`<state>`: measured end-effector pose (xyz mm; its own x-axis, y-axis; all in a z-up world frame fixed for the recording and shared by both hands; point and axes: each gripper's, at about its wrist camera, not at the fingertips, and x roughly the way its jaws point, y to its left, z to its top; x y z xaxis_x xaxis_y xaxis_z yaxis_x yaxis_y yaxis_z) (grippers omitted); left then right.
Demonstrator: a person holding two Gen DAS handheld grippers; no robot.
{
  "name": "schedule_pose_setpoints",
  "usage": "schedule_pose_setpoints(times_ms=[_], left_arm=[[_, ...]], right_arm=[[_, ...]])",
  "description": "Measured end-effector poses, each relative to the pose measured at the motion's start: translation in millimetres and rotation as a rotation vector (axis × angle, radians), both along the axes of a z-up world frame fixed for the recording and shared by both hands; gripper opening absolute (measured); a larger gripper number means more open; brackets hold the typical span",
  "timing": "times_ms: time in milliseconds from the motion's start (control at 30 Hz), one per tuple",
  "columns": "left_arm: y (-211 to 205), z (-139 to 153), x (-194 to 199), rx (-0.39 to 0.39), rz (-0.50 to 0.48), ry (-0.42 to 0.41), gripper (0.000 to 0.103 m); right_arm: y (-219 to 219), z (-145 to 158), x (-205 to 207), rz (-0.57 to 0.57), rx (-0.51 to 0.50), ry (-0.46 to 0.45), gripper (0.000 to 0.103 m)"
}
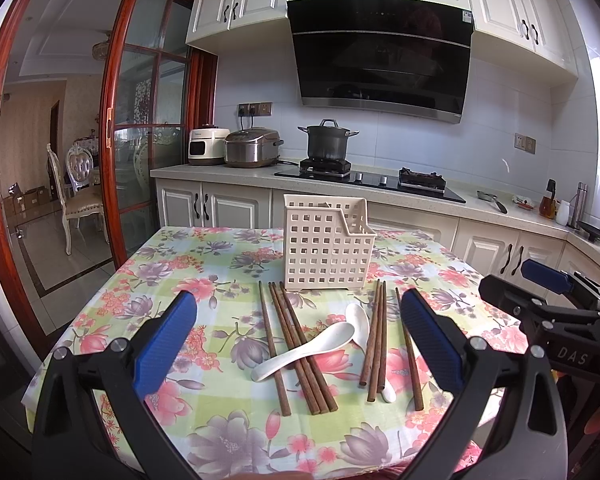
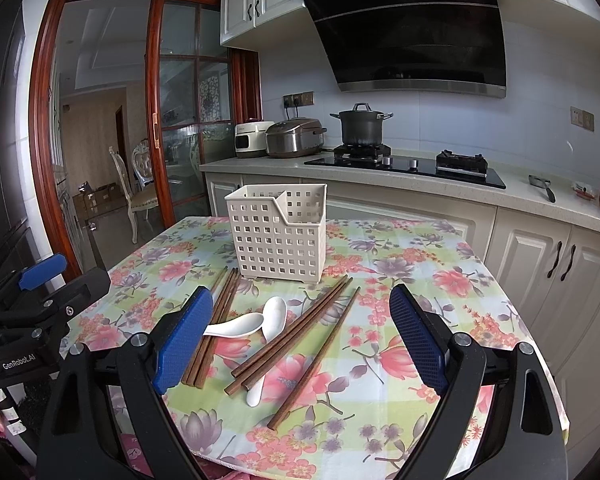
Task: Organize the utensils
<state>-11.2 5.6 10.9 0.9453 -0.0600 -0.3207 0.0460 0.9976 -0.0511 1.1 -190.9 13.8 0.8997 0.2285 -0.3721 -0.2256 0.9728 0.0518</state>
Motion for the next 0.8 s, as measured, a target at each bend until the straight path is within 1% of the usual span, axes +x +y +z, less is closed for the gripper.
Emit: schedule_pose_setpoints(times_ms=[433,633,800], left_arm=[[0,0,0,-0.001,-0.004,0.015,0.099],[5,-7,13,0.003,0.005,0.046,0.099],[11,-16,33,0.004,0.018,0.092,0.099]], right_arm=[[-3,-4,7,-0.006,0.014,0.03,0.085],[-6,-10,18,-0.025,0.012,0.072,0.085],[-9,-20,34,-0.047,0.011,0.122,0.085]])
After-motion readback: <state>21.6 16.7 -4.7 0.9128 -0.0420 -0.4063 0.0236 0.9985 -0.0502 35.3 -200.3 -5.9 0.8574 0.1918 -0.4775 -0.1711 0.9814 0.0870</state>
